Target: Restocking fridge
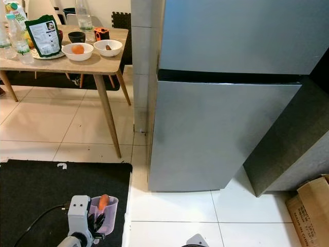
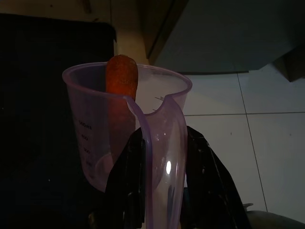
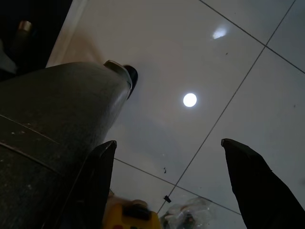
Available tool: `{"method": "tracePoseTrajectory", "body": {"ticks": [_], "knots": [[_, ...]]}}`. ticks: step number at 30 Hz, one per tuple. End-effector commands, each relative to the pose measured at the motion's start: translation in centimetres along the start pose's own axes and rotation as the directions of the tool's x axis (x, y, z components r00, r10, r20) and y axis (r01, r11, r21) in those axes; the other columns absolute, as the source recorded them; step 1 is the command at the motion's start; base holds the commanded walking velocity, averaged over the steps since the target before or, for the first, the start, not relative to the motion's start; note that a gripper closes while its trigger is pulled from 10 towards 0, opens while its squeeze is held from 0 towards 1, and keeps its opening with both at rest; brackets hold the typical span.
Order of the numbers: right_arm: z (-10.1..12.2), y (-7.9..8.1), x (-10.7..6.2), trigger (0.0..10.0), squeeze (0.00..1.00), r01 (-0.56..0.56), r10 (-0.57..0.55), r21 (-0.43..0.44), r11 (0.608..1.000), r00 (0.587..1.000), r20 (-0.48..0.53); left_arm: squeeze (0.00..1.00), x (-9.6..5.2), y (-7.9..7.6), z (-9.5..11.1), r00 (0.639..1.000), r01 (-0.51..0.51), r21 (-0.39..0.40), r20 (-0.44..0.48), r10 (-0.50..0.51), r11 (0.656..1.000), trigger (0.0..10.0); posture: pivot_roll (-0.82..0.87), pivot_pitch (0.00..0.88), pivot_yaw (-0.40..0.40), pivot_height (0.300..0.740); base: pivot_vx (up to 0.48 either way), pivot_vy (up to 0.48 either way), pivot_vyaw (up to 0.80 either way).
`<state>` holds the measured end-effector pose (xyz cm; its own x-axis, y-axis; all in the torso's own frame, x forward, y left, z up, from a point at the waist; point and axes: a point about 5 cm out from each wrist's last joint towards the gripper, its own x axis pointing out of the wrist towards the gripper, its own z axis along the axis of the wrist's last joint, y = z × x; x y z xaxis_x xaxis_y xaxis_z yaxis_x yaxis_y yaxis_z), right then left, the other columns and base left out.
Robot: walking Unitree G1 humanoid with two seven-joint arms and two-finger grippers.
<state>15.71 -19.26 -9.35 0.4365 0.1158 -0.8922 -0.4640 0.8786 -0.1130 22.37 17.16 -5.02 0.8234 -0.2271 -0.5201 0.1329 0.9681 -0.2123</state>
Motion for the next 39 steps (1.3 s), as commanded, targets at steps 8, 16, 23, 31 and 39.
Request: {"method": "tracePoseTrajectory", "body": {"ticks": [8, 16, 23, 31, 39], "knots": [[-0.3, 0.2, 0.0, 10.0, 0.0, -0.006, 0.006, 0.013, 1.0, 1.0, -0.008, 0.0, -0.2, 0.2, -0.3, 1.0, 0.012, 0.014, -0.013, -0.012, 1.0, 10.0, -0.04, 0.052, -0.038, 0.74, 0.345, 0.0, 0.0], [-0.4, 0.2, 0.0, 10.0, 0.0, -0.007, 0.007, 0.012, 1.0, 1.0, -0.009, 0.0, -0.2, 0.1, -0.2, 1.0, 0.017, 0.014, -0.008, -0.017, 1.0, 10.0, -0.04, 0.053, -0.04, 0.74, 0.359, 0.0, 0.0], [-0.4, 0.2, 0.0, 10.0, 0.0, -0.006, 0.006, 0.015, 1.0, 1.0, -0.007, 0.0, 0.0, 0.0, 0.1, 1.0, 0.022, 0.016, -0.001, -0.022, 1.0, 10.0, -0.04, 0.053, -0.039, 0.74, 0.361, 0.0, 0.0], [-0.3, 0.2, 0.0, 10.0, 0.0, -0.006, 0.006, 0.016, 1.0, 1.0, -0.005, 0.0, 0.2, -0.2, 0.3, 0.999, 0.037, 0.017, -0.002, -0.037, 0.999, 10.0, -0.04, 0.059, -0.04, 0.74, 0.045, -0.052, 0.0], [-0.5, 0.3, 0.0, 10.0, 0.0, -0.008, 0.009, 0.018, 1.0, 1.0, -0.008, 0.0, 0.2, -0.8, 0.1, 0.997, 0.072, 0.008, 0.0, -0.072, 0.997, 10.0, -0.04, 0.059, -0.04, 0.74, 0.0, -0.433, 0.0]]}}
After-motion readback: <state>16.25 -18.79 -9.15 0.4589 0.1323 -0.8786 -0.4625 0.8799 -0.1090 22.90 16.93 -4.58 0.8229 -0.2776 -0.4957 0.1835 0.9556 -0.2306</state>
